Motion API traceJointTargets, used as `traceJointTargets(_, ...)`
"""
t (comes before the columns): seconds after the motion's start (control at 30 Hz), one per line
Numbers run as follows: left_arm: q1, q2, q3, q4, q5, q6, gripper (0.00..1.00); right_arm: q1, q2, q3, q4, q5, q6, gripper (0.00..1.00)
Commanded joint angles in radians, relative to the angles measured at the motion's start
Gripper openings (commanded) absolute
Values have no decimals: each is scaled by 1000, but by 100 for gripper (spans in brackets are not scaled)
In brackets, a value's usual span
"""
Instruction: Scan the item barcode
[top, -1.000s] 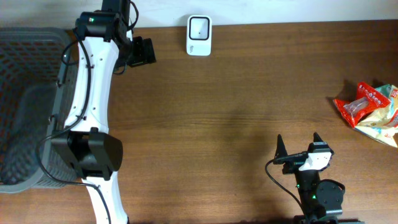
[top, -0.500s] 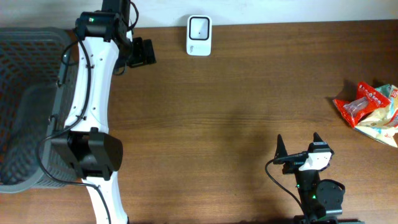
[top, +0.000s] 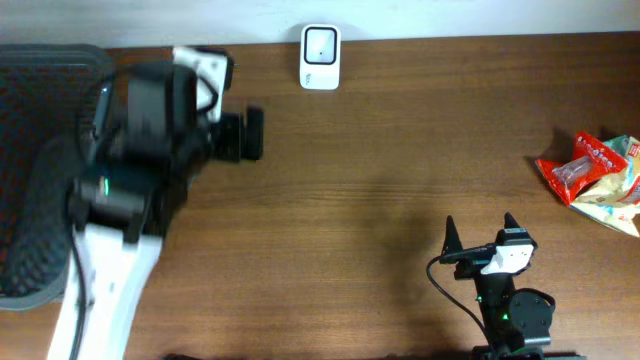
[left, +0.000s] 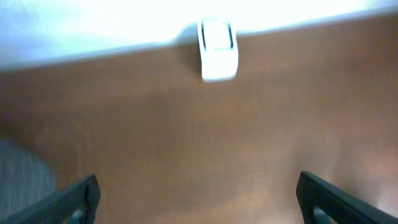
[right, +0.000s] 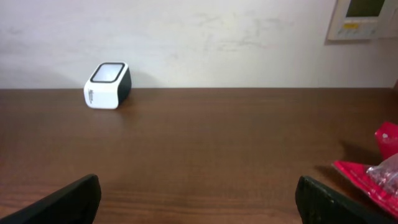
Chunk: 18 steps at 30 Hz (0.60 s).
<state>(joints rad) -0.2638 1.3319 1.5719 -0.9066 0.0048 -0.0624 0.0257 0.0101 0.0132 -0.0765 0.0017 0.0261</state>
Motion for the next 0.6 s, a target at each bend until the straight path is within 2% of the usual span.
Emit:
traceJointTargets(0.0,-2,-365,-427,203,38,94,99,-6,-7,-8,-6,11,9,98)
traceJointTargets(0.07,-2,-606,-684,337,60,178,99,-6,-7,-8,-6,11,9,98)
traceJointTargets(0.13,-2,-751,-841,406,59,192,99,-6,-7,-8,-6,11,9,99)
traceJointTargets(0.27,6,-980,-1140,616,60,192,99,-6,-7,-8,-6,11,9,99)
traceJointTargets(0.33,43,-1089,-1310,780,71,192,99,-6,-7,-8,-6,11,9,99)
traceJointTargets(0.43,114,-1191,-1463,886,86,187,99,-6,-7,-8,-6,11,9,98)
traceJointTargets(0.57,172,-1278,-1529,891,85,183,99,-6,-7,-8,-6,11,9,99)
